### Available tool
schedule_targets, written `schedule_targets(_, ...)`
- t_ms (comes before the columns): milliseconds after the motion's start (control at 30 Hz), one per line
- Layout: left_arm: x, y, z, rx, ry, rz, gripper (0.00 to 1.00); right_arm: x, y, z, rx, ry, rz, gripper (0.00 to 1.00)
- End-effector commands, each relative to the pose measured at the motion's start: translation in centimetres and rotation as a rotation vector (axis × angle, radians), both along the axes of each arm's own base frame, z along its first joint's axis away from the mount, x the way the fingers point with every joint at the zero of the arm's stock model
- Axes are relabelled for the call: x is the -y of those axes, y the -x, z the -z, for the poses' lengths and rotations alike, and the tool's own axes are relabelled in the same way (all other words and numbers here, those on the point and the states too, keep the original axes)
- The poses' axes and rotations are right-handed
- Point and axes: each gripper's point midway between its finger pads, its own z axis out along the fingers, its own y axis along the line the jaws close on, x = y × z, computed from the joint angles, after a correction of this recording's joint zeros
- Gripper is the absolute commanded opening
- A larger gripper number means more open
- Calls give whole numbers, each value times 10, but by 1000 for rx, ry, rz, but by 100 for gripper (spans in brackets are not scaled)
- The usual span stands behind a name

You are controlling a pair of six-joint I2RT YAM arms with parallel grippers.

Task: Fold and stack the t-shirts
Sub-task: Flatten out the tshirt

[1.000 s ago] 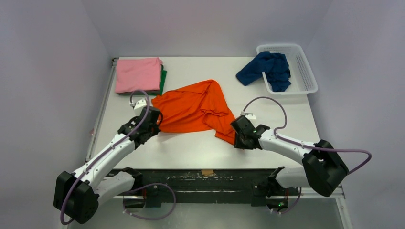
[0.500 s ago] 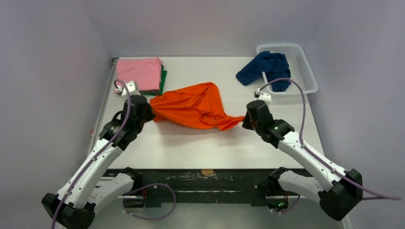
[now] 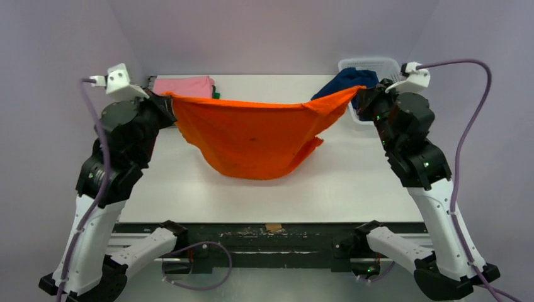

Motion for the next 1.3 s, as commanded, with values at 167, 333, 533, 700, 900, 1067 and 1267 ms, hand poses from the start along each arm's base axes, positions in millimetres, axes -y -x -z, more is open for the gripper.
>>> schedule_targets(167, 3, 127, -149, 419, 58, 355, 0, -5, 110, -168, 427, -41, -285, 0)
schedule_targets(333, -2, 175, -175, 516, 70, 438, 0, 2, 164, -212, 554, -31, -357, 0)
schedule_targets(533, -2, 187, -179, 536, 65, 468, 0, 7, 180, -232, 613, -21, -361, 0)
schedule_targets(700, 2, 140, -157, 421, 36, 380, 0, 12, 130, -218, 549, 10, -235, 0)
schedule_targets(900, -3, 35, -82, 161, -43, 113, 0, 31, 19, -149, 328, 114, 80, 0)
schedule_targets(1067, 3, -69, 54, -157, -102, -87, 0, 23, -77, -24, 68, 187, 226, 0)
schedule_targets(1267, 17, -176, 218, -535, -105, -109, 0, -27, -177, 150, -219, 174, 93, 0)
